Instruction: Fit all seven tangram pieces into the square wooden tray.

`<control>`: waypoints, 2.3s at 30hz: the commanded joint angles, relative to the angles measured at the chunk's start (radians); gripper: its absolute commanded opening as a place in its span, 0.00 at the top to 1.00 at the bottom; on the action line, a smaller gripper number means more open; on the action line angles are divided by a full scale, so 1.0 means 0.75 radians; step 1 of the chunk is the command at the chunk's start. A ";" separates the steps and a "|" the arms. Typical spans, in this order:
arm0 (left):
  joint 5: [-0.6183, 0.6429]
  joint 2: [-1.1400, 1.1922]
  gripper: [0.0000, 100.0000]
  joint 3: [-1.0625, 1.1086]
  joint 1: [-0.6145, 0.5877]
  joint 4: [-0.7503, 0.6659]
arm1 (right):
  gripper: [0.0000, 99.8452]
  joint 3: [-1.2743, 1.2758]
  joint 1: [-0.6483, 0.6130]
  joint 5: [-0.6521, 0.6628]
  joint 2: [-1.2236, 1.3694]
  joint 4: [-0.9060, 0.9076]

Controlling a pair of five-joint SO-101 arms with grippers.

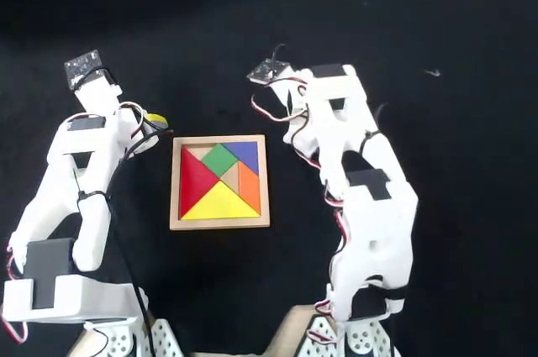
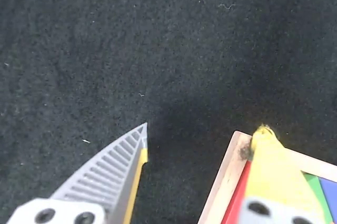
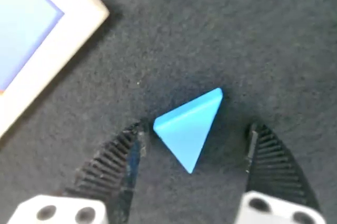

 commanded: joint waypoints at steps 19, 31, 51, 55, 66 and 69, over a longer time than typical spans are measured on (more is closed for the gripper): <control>0.016 -0.059 0.70 -0.021 -0.005 -0.023 | 0.88 -0.152 0.088 -0.002 -0.060 0.100; 0.016 -0.059 0.70 -0.021 -0.005 -0.023 | 0.87 -0.103 0.031 0.063 -0.218 0.164; 0.016 -0.059 0.70 -0.021 -0.005 -0.023 | 0.87 -0.091 -0.012 -0.049 -0.089 0.068; 0.016 -0.059 0.70 -0.021 -0.005 -0.023 | 0.87 -0.114 -0.008 -0.047 -0.017 0.059; 0.016 -0.059 0.70 -0.021 -0.005 -0.023 | 0.87 -0.150 -0.004 -0.055 0.026 0.070; 0.016 -0.059 0.70 -0.021 -0.005 -0.023 | 0.87 -0.148 -0.004 -0.049 0.026 0.070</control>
